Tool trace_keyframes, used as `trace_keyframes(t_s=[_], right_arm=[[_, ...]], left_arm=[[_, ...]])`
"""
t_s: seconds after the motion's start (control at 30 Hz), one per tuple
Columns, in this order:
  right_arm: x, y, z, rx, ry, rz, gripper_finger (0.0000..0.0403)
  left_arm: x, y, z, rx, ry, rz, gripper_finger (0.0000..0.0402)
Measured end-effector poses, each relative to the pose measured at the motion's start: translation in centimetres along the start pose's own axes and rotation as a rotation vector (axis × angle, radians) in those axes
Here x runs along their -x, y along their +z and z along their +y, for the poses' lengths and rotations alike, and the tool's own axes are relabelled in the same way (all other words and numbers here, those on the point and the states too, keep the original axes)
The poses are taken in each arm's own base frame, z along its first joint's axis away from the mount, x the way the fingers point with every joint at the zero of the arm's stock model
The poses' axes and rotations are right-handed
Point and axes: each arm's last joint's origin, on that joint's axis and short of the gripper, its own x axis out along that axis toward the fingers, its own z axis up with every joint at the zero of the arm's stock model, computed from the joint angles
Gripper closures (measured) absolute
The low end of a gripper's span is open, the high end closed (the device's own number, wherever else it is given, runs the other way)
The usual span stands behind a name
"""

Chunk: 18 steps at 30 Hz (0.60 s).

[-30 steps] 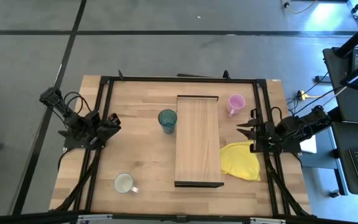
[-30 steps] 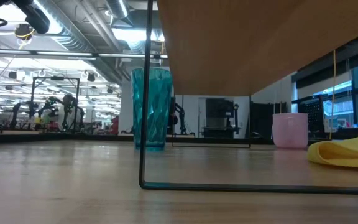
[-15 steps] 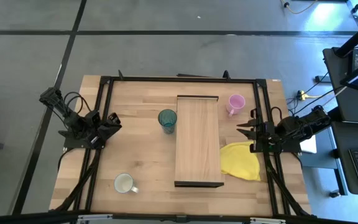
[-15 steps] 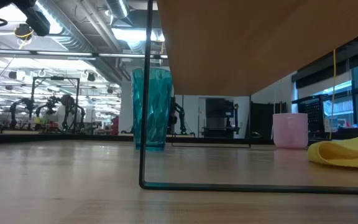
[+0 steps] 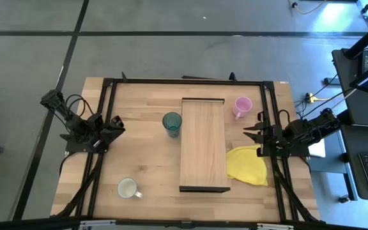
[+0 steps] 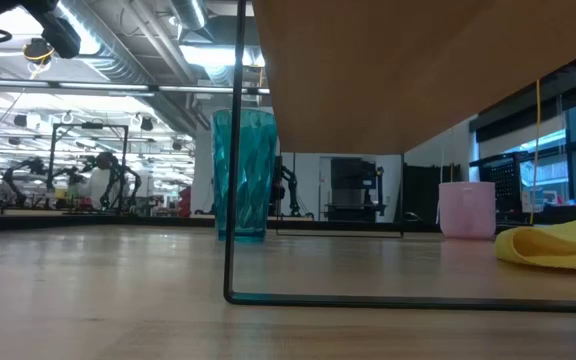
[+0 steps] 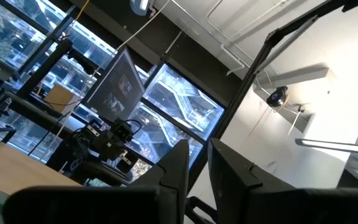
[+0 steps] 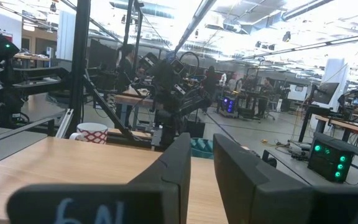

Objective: Stack small to large cups/mugs on shelf
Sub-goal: Put the blue cup on the shelf

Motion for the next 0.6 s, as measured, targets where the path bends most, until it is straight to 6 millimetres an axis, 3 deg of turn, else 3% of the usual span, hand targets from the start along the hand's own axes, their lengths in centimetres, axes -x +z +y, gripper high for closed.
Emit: trace_keyframes(t_s=[0.4,0.6], right_arm=[[0.00,0.00,0.00,0.000,0.000,0.000,0.0332],[0.00,0.00,0.00,0.000,0.000,0.000,0.0332]], left_arm=[[0.00,0.19,-0.13,0.026,-0.030,-0.011,0.0347],[0.00,0.28,0.10,0.024,0.053,-0.037,0.0347]])
